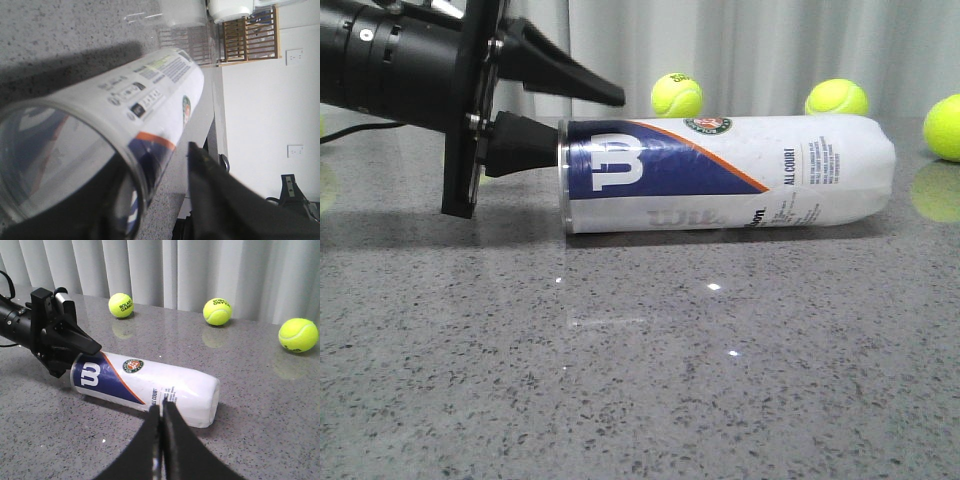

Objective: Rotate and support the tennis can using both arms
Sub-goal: 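Reach the left gripper to the can's open end and grasp it, then lift the can with the left gripper and rotate it upright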

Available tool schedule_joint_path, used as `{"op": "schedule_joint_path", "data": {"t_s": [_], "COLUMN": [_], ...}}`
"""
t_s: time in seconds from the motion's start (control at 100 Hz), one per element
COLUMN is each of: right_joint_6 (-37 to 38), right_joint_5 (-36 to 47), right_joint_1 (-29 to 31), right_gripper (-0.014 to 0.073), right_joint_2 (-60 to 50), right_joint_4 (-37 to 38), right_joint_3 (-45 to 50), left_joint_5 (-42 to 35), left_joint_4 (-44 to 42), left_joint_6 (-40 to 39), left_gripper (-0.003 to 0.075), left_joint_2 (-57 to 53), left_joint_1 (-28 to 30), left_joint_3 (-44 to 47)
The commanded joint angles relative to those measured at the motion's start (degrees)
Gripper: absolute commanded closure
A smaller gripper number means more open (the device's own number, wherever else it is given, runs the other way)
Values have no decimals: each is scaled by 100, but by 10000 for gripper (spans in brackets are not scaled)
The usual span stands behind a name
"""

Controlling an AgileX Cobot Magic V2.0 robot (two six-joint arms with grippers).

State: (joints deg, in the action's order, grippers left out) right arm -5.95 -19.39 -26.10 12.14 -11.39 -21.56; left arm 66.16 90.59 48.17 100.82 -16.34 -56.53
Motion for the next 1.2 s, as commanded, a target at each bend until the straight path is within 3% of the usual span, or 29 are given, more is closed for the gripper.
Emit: {"op": "schedule_joint_path", "data": {"t_s": [0.0,0.25,0.53,0.66,0.78,0.92,1.19], "right_joint_6": [-1,-1,-1,-1,-1,-1,-1], "right_joint_5": [399,399,399,399,399,399,399], "right_joint_1": [29,29,29,29,29,29,29], "right_gripper": [655,655,655,655,655,655,655], "right_joint_2": [47,47,47,47,47,47,47], "right_joint_4": [10,10,10,10,10,10,10], "right_joint_3": [-136,-136,-136,-136,-136,-136,-136], "left_joint_5": [443,723,688,238,-471,-1014,-363], "left_joint_4": [459,838,915,709,-305,-1984,-5319], "left_joint_6": [110,504,974,1040,950,137,-1488], "left_gripper": [584,739,739,739,739,739,739], "left_joint_2": [-214,-214,-704,-1286,-1952,-2547,-2762], "left_joint_1": [-51,-51,-51,-51,-51,-51,-208], "left_joint_3": [-164,-164,-164,-192,-478,-1109,-2577]}}
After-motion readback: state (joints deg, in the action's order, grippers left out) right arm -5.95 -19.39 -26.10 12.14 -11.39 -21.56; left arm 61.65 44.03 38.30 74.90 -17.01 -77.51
